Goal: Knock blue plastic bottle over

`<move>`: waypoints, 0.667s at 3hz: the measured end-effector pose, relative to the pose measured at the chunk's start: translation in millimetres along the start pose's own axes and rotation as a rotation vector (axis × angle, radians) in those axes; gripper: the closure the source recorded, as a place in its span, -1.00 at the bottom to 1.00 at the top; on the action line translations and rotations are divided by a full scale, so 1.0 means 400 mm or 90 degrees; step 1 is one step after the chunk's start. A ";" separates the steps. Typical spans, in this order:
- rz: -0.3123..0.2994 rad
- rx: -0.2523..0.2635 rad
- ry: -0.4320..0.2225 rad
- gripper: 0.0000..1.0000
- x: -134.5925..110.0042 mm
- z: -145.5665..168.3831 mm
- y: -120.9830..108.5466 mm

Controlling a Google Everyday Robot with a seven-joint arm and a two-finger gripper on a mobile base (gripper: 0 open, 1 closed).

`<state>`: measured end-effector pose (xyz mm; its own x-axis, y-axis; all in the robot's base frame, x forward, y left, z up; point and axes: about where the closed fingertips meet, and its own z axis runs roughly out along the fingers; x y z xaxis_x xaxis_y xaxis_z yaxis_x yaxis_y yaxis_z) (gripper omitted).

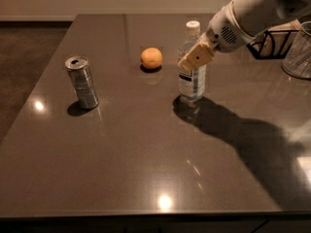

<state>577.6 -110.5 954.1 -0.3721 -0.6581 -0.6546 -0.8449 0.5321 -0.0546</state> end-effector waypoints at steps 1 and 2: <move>-0.034 -0.016 0.062 1.00 0.007 -0.037 0.056; -0.087 -0.024 0.155 1.00 0.021 -0.060 0.129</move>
Offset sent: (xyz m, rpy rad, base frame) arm -0.0893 0.0079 0.0129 -0.4586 0.1277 0.1802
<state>521.6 -101.2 963.9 -0.3318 -0.8330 -0.4428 -0.9054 0.4129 -0.0984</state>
